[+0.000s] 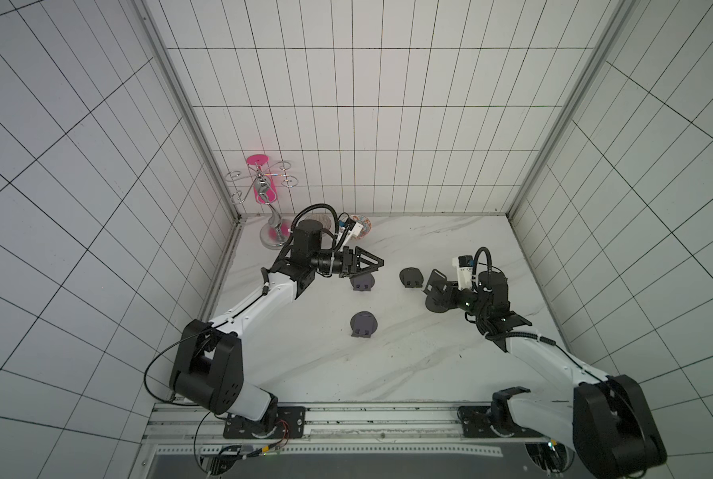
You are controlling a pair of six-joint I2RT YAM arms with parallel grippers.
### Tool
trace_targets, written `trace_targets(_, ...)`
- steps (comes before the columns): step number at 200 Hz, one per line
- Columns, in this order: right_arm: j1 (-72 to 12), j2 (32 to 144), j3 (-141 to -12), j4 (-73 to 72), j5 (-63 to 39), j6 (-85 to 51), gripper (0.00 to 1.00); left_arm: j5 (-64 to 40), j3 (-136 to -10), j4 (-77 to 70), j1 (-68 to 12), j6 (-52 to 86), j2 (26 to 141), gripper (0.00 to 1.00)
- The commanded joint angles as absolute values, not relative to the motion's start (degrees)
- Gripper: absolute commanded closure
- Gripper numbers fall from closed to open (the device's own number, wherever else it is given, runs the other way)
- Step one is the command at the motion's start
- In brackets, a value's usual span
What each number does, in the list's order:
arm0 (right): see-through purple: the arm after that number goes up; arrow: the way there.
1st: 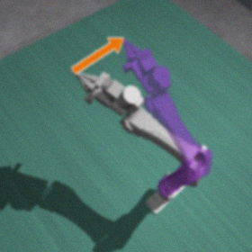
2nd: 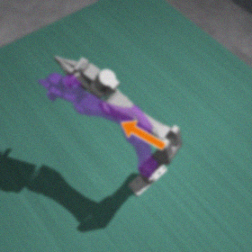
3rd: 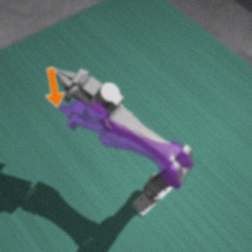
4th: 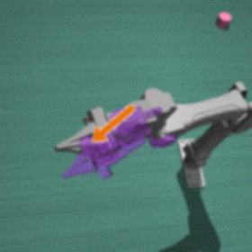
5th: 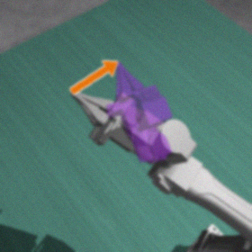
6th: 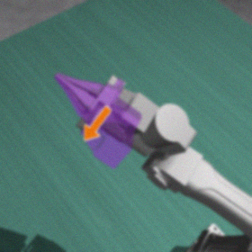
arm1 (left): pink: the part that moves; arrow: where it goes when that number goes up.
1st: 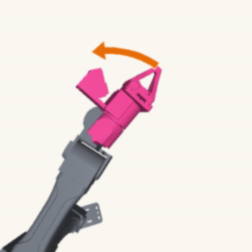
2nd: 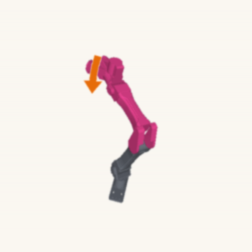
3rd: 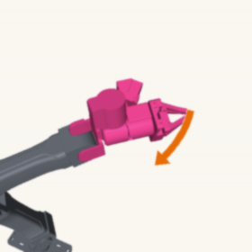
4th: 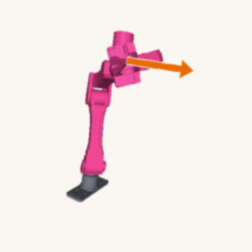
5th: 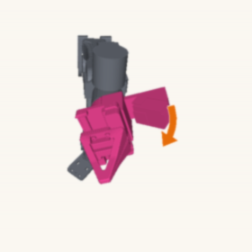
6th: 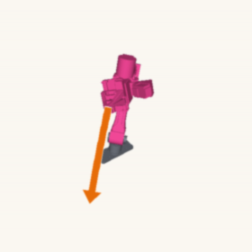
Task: Open the phone stand
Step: Place the phone stand at the center of the board.
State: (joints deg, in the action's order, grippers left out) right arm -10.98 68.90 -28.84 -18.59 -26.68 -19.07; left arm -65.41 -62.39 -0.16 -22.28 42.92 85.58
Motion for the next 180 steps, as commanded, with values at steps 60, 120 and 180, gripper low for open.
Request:
trace_targets(60, 2.77, 92.6, -44.45, -36.43, -42.39, -21.92, 1.0, -64.51, -60.69, -7.87, -25.0, 46.71, 88.41, 0.28)
trace_targets(120, 7.83, 107.23, -52.33, -46.28, -47.47, -29.48, 1.0, -64.69, -62.09, -8.86, -25.01, 47.09, 91.39, 0.28)
trace_targets(180, 9.38, 111.09, -59.62, -34.76, -50.28, -29.91, 0.95, -64.54, -62.84, -9.1, -24.86, 47.18, 92.57, 0.28)
